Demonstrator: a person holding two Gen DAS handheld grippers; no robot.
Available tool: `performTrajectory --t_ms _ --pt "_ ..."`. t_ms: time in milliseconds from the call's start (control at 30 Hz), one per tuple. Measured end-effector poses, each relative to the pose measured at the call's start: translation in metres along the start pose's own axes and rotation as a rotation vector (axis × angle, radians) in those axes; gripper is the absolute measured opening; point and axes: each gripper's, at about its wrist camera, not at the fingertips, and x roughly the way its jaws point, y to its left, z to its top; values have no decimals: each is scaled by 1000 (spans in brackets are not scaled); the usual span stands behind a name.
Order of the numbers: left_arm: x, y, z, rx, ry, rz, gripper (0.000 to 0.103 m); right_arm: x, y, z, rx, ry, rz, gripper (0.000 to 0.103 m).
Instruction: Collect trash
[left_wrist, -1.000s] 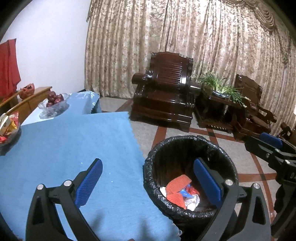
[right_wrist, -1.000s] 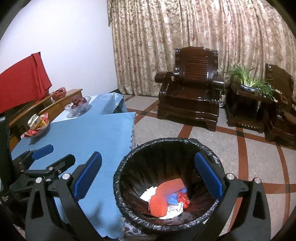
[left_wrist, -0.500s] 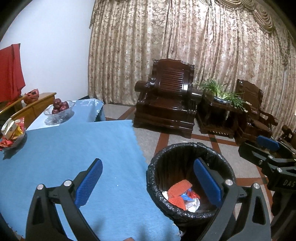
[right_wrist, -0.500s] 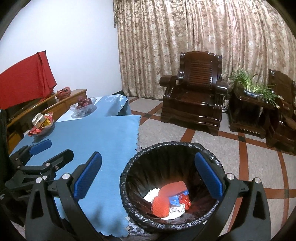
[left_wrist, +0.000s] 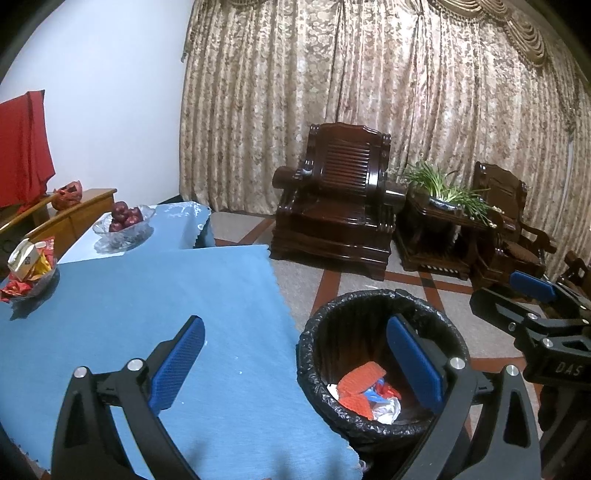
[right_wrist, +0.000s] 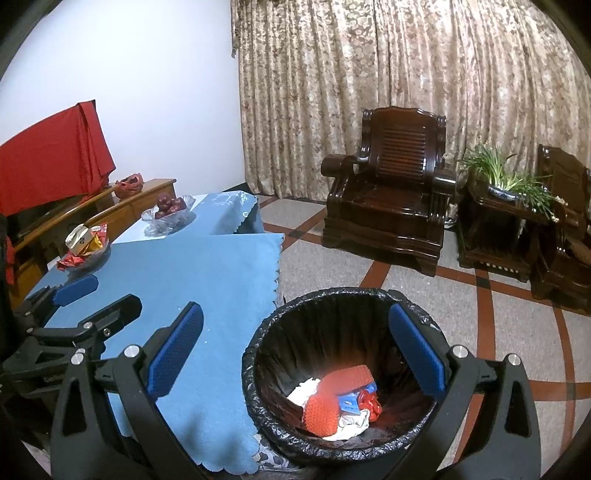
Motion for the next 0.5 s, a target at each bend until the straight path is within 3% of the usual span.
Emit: performTrajectory --t_ms 500 --pt "-3 7 3 2 0 12 97 0 1 -1 -1 -1 0 98"
